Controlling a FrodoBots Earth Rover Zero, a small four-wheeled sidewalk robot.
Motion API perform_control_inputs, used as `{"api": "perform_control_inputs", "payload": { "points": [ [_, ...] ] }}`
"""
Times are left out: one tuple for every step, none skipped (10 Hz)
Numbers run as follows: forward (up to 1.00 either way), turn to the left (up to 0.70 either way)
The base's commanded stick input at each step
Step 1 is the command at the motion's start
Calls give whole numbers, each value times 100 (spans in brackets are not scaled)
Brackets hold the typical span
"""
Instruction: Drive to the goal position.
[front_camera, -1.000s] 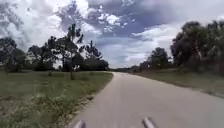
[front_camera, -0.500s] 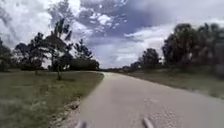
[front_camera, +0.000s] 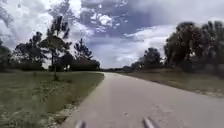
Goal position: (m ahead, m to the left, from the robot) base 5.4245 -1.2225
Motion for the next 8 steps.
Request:
{"api": "perform_control_inputs", "payload": {
  "points": [
    [85,-24],
    [85,-5],
    [85,0],
    [85,0],
    [85,0],
    [85,0],
    [85,0],
    [85,0]
  ]
}}
